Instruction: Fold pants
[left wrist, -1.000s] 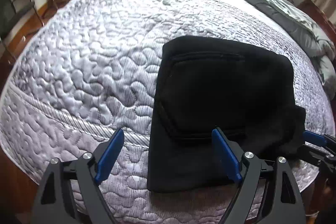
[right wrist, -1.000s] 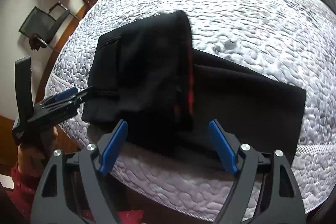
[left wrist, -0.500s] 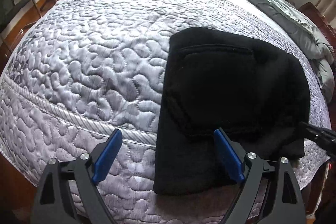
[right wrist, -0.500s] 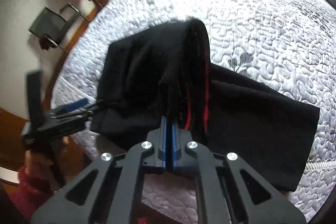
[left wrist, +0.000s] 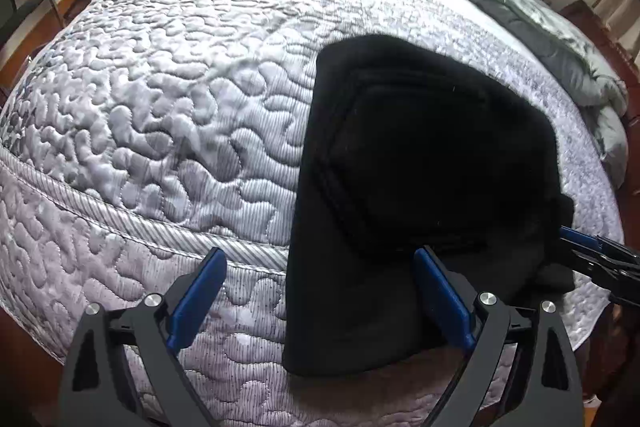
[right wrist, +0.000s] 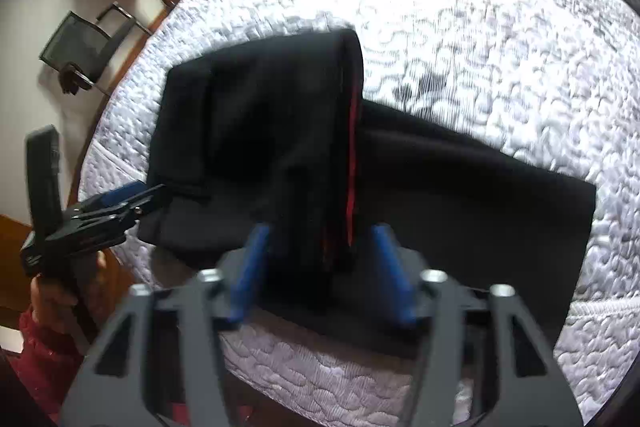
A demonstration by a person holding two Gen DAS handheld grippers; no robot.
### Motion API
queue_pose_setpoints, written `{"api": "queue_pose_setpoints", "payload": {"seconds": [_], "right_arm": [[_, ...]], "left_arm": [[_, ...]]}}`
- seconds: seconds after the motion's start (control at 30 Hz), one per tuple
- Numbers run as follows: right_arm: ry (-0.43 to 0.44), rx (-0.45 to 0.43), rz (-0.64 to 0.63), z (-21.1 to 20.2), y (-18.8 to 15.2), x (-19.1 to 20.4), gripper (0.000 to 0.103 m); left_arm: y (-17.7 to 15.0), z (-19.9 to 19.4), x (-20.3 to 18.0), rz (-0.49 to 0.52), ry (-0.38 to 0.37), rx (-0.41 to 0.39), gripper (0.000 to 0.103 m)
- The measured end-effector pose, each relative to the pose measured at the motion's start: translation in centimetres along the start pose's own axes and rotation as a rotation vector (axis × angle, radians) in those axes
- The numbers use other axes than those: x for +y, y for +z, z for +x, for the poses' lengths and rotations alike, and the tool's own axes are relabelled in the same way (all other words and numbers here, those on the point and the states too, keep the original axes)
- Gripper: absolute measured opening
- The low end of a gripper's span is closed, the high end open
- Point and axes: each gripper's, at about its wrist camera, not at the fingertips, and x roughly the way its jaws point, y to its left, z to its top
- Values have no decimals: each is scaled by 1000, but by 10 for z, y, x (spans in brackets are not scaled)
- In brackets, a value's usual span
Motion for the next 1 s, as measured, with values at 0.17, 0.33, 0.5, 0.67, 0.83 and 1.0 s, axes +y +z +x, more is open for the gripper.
{"api": "queue_pose_setpoints", "payload": {"seconds": [0.17, 0.33, 0.5, 0.67, 0.83, 1.0], "right_arm": [[33, 40, 26, 8, 8, -16, 78], [128, 127, 103, 42, 10, -29, 82], [223, 107, 86, 51, 19, -19, 55], [323, 80, 123, 44, 23, -24, 18], [380, -20, 81, -3, 17, -19, 16], [375, -120, 51, -55, 11, -25, 16]], "left_arm": [[6, -2, 1, -16, -64, 12, 95], [9, 3, 0, -17, -69, 25, 95], [9, 5, 3, -42, -68, 35, 95], [0, -3, 10, -74, -75, 31, 95], [-3, -10, 11, -106, -82, 27, 95], [-2, -22, -3, -73, -104, 0, 95]]}}
